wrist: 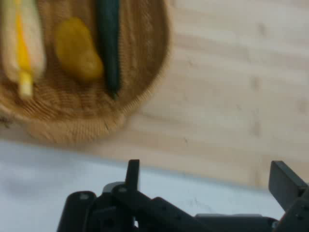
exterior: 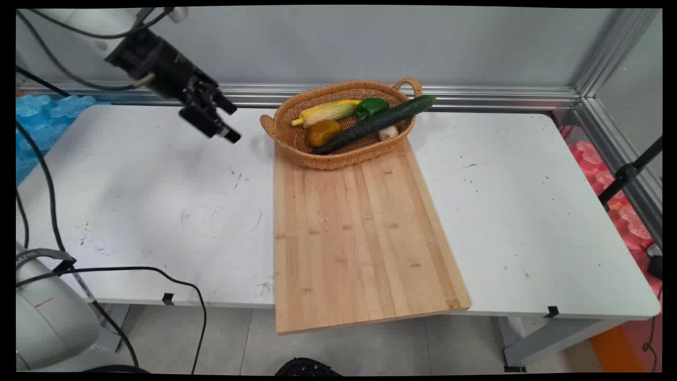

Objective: Pick up the cucumber from the vegetable basket

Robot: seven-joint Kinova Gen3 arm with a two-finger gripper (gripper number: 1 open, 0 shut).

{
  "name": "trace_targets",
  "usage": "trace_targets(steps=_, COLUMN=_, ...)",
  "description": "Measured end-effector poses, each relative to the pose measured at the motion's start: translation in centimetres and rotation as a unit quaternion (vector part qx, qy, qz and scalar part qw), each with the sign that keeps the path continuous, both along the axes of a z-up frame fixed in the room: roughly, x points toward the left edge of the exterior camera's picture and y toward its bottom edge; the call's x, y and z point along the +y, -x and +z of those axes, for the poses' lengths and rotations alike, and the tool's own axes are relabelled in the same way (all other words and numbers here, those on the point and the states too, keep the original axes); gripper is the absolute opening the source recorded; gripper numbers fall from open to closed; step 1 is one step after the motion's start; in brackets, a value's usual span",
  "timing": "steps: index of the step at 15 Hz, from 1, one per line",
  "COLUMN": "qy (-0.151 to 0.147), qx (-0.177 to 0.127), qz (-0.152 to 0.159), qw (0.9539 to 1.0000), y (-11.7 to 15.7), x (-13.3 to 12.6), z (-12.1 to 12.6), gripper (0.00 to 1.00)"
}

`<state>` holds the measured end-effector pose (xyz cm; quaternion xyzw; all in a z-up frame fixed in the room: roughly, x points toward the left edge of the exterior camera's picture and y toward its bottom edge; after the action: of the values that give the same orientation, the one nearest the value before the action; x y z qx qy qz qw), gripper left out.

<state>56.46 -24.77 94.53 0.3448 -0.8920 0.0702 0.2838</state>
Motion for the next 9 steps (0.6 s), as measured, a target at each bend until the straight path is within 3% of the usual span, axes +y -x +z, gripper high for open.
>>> trace_targets(steps=9, qy=0.037, qx=0.035, qz=0.087, qw=0.9950, y=5.4, x=-7.4, z=-2.5, gripper=1.00)
